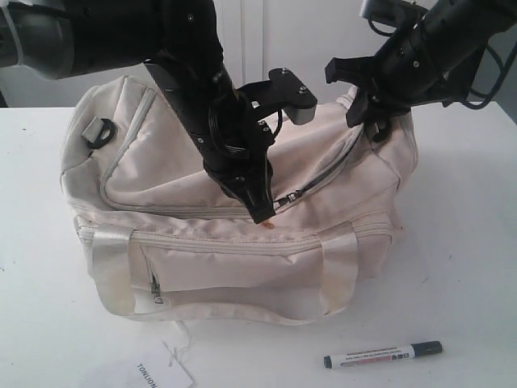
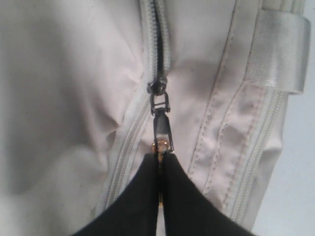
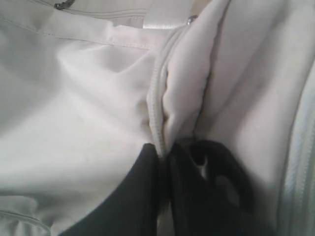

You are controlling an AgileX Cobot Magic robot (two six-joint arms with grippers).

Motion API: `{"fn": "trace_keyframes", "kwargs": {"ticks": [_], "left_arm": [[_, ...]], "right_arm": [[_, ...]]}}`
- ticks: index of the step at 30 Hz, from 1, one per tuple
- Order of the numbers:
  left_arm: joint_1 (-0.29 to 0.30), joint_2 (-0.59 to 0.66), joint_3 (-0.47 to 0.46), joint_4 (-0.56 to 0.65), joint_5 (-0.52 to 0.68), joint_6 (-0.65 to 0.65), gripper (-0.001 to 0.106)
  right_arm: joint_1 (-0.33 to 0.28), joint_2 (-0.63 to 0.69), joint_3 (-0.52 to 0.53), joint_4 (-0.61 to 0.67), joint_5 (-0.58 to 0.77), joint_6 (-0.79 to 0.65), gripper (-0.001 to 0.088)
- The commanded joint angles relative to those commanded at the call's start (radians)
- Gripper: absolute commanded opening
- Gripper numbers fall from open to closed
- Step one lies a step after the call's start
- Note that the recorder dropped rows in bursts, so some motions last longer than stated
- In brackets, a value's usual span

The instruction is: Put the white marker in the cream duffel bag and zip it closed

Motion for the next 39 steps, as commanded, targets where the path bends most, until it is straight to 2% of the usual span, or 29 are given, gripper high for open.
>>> {"fn": "trace_keyframes", "kwargs": {"ticks": [4, 9, 11, 17, 23, 32, 39], "left_arm": [[0.000, 0.000, 0.000, -0.026, -0.063, 0.000, 0.000], [0.000, 0.000, 0.000, -0.051, -0.085, 0.000, 0.000], [0.000, 0.000, 0.000, -0.051, -0.085, 0.000, 0.000], [0.000, 0.000, 0.000, -0.051, -0.085, 0.000, 0.000], [0.000, 0.000, 0.000, -0.053, -0.085, 0.000, 0.000], [0.000, 0.000, 0.000, -0.060, -0.085, 0.000, 0.000], [0.000, 0.000, 0.000, -0.060, -0.085, 0.000, 0.000]], "right_arm": [[0.000, 0.000, 0.000, 0.017, 0.019, 0.054, 0.0154], [0.000, -0.002, 0.000, 0.020, 0.066, 0.093, 0.0405], [0.000, -0.018, 0.000, 0.020, 0.098, 0.093, 0.0449], [0.000, -0.062, 0.002, 0.020, 0.177, 0.093, 0.0453], [0.033, -0.069, 0.013, 0.014, 0.206, 0.107, 0.0453], [0.051, -0.087, 0.150, 0.005, 0.128, 0.107, 0.0453], [0.051, -0.087, 0.212, 0.039, 0.073, 0.105, 0.0440]]}}
